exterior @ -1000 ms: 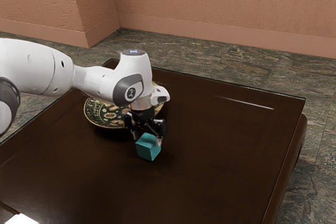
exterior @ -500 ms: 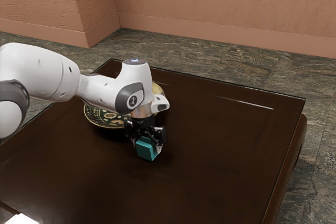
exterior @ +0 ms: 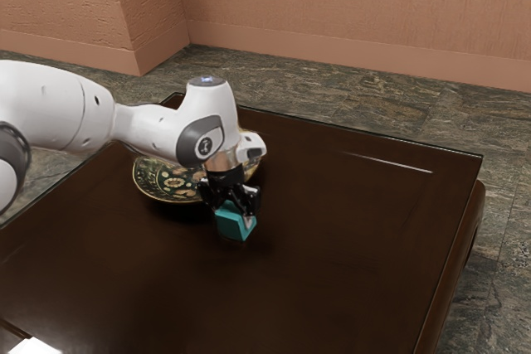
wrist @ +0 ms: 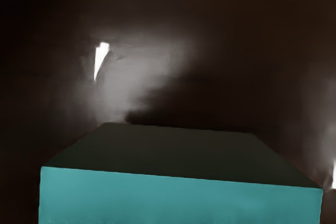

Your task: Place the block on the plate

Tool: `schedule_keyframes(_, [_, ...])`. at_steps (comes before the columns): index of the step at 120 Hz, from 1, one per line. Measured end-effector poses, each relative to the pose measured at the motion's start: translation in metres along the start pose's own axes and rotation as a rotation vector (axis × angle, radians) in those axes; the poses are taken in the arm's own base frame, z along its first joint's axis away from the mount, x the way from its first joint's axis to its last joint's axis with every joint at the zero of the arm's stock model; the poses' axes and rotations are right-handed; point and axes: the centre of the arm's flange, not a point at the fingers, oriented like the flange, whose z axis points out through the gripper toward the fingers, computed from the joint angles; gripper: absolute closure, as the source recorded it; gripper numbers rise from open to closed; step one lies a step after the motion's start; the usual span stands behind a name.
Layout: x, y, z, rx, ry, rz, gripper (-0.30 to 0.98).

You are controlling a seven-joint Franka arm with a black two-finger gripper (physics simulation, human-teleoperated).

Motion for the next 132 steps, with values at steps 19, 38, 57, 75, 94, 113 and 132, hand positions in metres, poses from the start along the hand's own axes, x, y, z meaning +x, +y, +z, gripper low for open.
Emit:
schedule_keyframes(19, [0.009,-0.012,-0.100,0.062,0.149,0.035,0.31])
schedule_keyframes(38, [0.046,-0.104,-0.133,0.169,0.184,-0.060,0.30])
schedule_keyframes(57, [0.080,-0.139,-0.089,0.194,0.128,-0.082,0.30])
schedule_keyframes(75, [0.097,-0.148,-0.064,0.194,0.105,-0.076,0.27])
schedule_keyframes(94, [0.096,-0.146,-0.076,0.164,0.116,-0.079,0.13])
schedule_keyframes(113, [0.070,-0.121,-0.134,0.129,0.171,-0.054,0.06])
schedule_keyframes(132, [0.026,-0.078,-0.211,0.090,0.207,-0.024,0.03])
